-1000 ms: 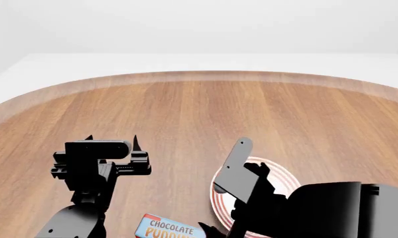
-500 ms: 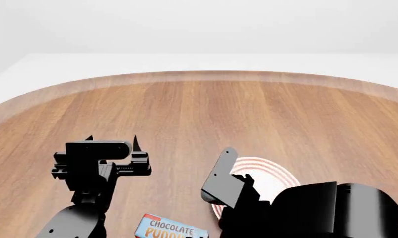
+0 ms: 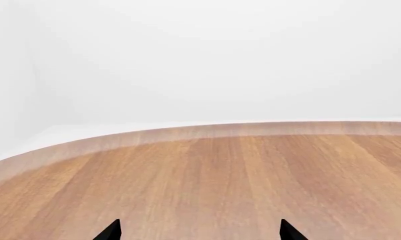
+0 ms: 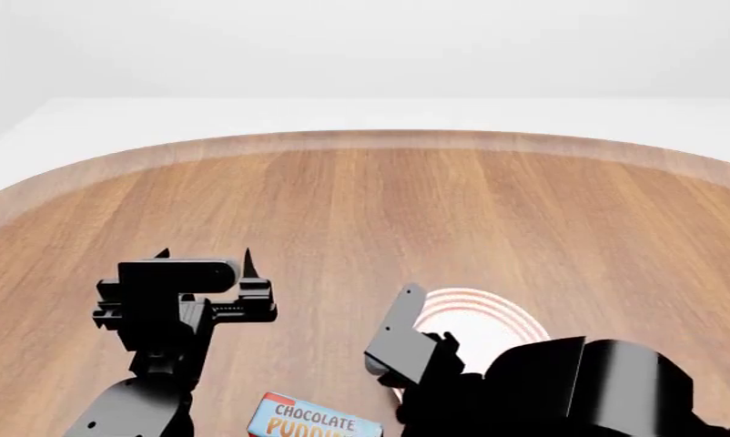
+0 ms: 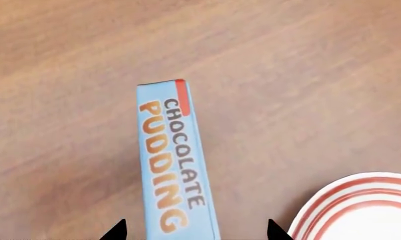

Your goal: Put the chocolate pudding to the right of the plate.

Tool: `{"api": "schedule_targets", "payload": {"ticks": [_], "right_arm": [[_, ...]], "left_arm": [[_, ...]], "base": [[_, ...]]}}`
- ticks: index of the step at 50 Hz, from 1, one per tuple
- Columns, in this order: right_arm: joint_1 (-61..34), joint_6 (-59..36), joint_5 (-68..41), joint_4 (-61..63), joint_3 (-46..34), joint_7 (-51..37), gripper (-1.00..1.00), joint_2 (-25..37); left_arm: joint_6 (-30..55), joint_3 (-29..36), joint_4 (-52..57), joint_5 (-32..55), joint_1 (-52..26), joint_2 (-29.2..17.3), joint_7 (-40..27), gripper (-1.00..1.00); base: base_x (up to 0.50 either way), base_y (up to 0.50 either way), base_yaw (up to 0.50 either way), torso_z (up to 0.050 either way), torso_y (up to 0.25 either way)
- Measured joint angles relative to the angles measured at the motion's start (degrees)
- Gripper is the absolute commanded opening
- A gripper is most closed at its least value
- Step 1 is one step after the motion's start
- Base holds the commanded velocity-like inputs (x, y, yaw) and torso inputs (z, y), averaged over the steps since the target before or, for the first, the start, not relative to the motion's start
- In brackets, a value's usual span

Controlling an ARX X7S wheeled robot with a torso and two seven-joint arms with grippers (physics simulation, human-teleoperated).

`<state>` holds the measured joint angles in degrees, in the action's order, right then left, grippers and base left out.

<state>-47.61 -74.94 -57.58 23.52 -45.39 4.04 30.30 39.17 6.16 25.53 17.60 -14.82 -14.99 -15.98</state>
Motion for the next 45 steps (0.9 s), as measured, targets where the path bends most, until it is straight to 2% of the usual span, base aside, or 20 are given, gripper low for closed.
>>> {"api": "schedule_targets", "payload": {"ticks": [45], "right_arm": [[1.41,7.63,7.24,-9.88,-9.82,7.08,1.0,-2.66]], "left_arm": [[-1.45,0.5,-0.88,0.71,0.68,-0.57,-0.78,1.0]], "base": [[0.0,0.0,0.0,0.0,0.0]]}}
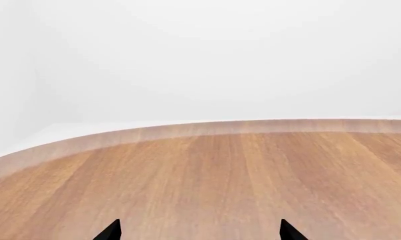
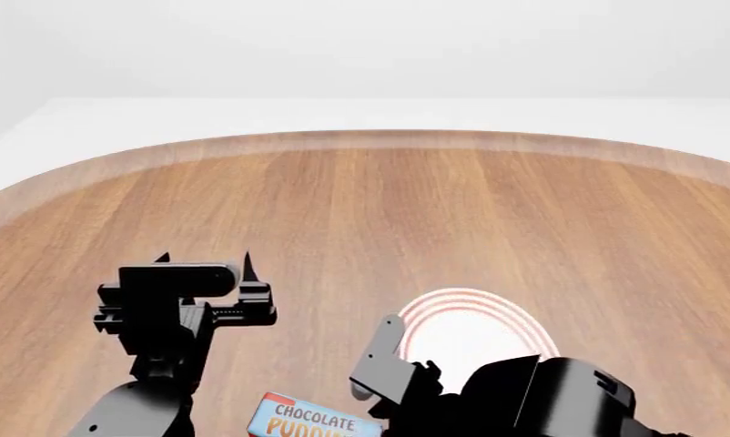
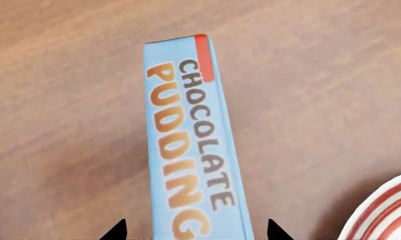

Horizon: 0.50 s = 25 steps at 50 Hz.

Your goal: Put the chocolate pudding to the right of the plate.

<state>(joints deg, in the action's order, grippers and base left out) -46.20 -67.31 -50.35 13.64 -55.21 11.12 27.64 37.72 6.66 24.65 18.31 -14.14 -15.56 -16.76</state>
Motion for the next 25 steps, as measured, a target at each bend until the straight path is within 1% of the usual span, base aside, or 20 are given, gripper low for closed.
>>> {"api": "schedule_targets", "payload": {"ticks": [25], "right_arm": [[1.35,3.08,3.12,-4.74,-3.86,1.93,1.0,-0.88]], "left_arm": [[-0.58,0.24,-0.33,0.5,-0.02,-0.38,-0.42,1.0]], "base": [[0.0,0.0,0.0,0.0,0.0]]}}
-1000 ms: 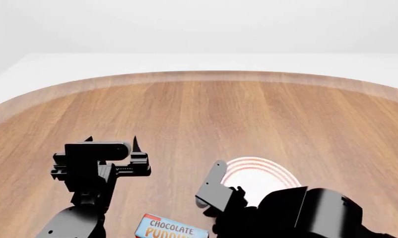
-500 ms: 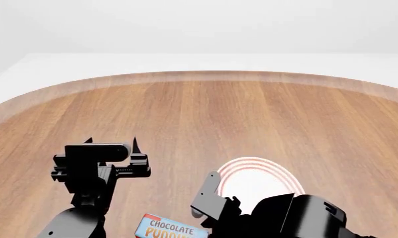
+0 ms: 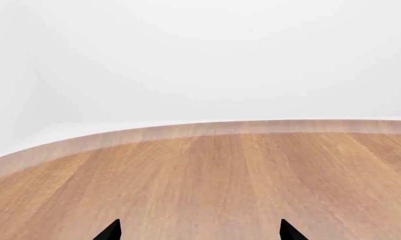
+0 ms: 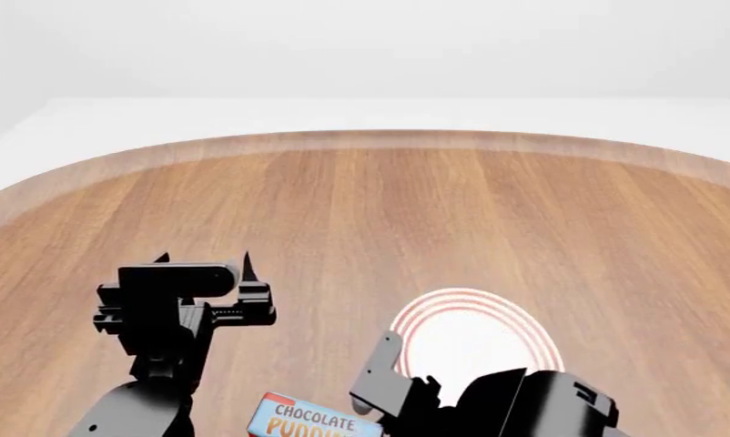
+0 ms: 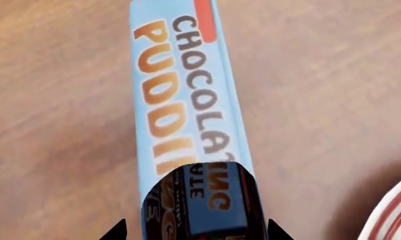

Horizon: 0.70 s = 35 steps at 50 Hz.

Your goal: Put the chocolate pudding to the right of the plate.

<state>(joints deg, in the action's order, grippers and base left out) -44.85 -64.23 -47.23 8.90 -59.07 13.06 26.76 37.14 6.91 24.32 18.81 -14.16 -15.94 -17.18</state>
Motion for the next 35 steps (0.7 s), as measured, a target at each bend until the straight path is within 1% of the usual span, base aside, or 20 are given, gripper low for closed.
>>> {"api": "schedule_targets", "payload": {"ticks": [8,9,26,35], "right_arm": [[0.18,0.17,0.79,-1.63,-0.9,-0.02,1.0,-0.33],[0.2,0.2,0.86,-1.79,-0.98,-0.03,-1.0,-0.36],[0.66,1.48,1.48,-1.36,-1.21,-1.25,-1.0,0.25],[0.1,1.23,0.54,1.74,0.25,-2.64,-1.0,1.39]], "left_arm": [[-0.2,0.13,-0.17,0.12,0.01,-0.11,-0.13,1.0],[-0.23,0.15,-0.19,0.14,0.01,-0.12,-0.15,1.0],[-0.4,0.57,-0.27,0.39,0.04,-0.3,-0.53,1.0],[-0.36,0.58,-0.18,0.62,-0.01,-0.48,-0.76,1.0]], "base": [[0.0,0.0,0.0,0.0,0.0],[0.0,0.0,0.0,0.0,0.0],[0.0,0.0,0.0,0.0,0.0],[0.0,0.0,0.0,0.0,0.0]]}}
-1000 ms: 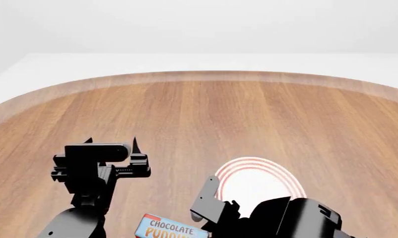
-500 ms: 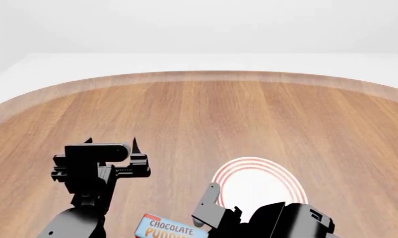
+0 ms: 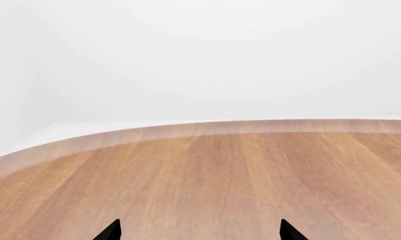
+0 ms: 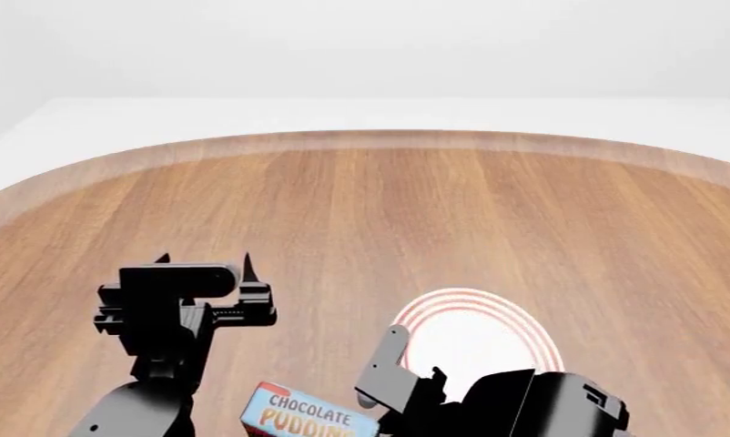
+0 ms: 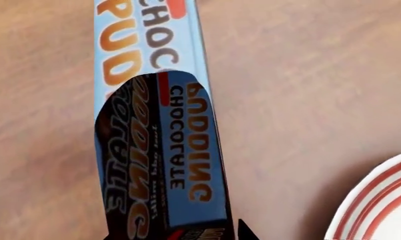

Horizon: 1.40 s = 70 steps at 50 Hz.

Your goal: Put the chocolate pudding to the right of the plate.

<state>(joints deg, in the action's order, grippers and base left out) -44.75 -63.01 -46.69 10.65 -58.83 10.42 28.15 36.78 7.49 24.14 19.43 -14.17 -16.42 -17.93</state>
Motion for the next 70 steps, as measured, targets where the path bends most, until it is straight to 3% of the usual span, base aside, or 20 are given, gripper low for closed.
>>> {"api": "schedule_targets", "payload": {"ticks": [21,32,49,70], "right_arm": [[-2.11,-2.8,-4.67,5.06,6.52,-4.48,-1.0,2.89],[-2.96,-3.37,-8.49,4.06,15.13,-9.12,-1.0,6.45],[-3.11,-2.17,-11.71,-5.59,29.01,-16.6,-1.0,12.99],[2.23,3.21,-11.5,-21.18,37.67,-17.64,-1.0,19.52]], "left_arm": [[0.03,0.0,0.13,0.55,-0.23,-0.41,-0.44,1.0],[-0.34,0.08,-0.29,0.65,-0.26,-0.58,-0.58,1.0],[-0.84,0.43,-0.87,0.75,-0.14,-0.74,-0.85,1.0],[-0.66,0.74,-0.59,1.25,-0.23,-1.03,-1.24,1.0]], "base": [[0.0,0.0,0.0,0.0,0.0],[0.0,0.0,0.0,0.0,0.0],[0.0,0.0,0.0,0.0,0.0],[0.0,0.0,0.0,0.0,0.0]]}}
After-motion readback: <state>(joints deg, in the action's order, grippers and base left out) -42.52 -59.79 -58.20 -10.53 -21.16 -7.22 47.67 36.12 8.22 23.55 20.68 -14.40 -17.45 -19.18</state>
